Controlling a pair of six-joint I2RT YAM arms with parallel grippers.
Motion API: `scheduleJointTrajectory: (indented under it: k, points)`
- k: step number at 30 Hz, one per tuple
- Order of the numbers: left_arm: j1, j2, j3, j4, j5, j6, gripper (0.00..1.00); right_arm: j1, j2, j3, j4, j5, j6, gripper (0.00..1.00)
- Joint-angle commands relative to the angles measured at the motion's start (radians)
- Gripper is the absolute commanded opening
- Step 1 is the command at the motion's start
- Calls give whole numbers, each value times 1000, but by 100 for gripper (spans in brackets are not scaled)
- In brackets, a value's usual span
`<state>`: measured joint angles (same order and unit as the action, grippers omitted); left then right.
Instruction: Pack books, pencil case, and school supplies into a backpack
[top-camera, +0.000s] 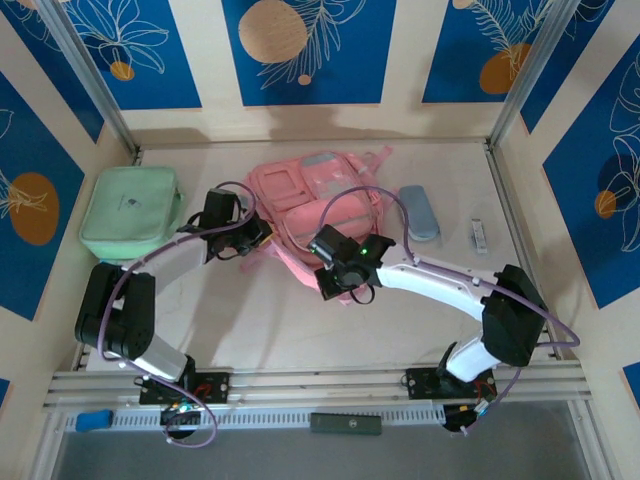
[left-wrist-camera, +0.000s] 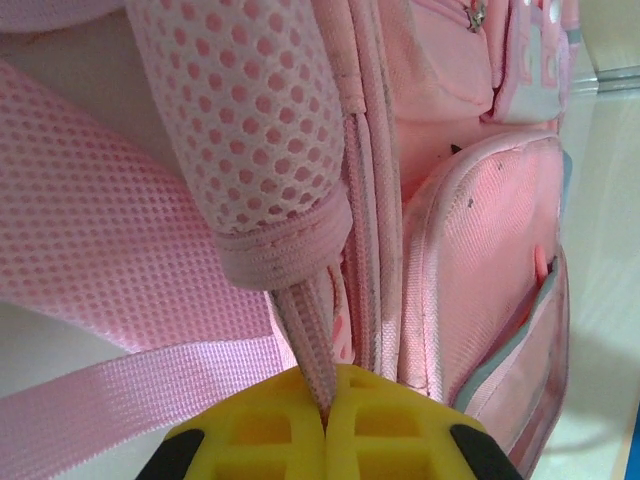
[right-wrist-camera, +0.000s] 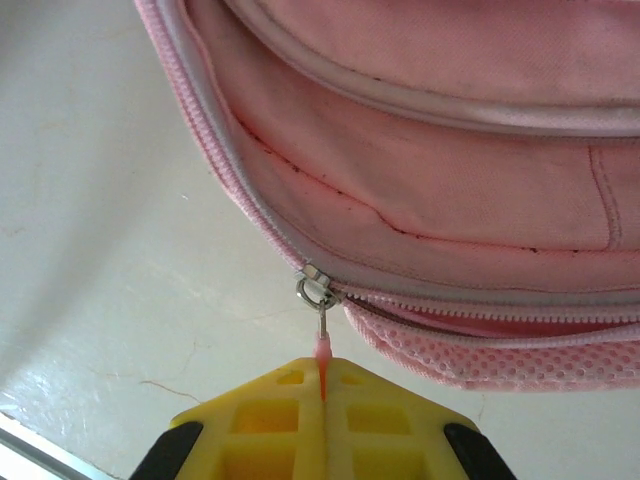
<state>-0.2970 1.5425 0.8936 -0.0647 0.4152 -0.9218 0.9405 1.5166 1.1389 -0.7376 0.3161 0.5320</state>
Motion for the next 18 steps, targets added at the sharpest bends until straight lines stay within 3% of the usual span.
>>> scheduleJointTrajectory:
  k: [1, 3, 7, 10, 14, 18]
  points:
    - [15, 16, 76, 44, 2, 58, 0, -5, 35, 45, -28, -32, 34, 0]
    - [15, 32, 86, 50, 22, 59, 0, -1, 62, 61, -23, -40, 41, 0]
    - [15, 27, 72, -1, 27, 99, 38, 4, 105, 61, -18, -21, 84, 0]
    - [15, -22, -27, 8, -16, 83, 52, 3, 117, 55, 2, -30, 106, 0]
    - [-10, -97, -184, 84, -9, -28, 60, 7, 130, 63, 9, -46, 109, 0]
    - [-131, -188, -330, 226, -93, -218, 65, 9, 129, 66, -1, -62, 109, 0]
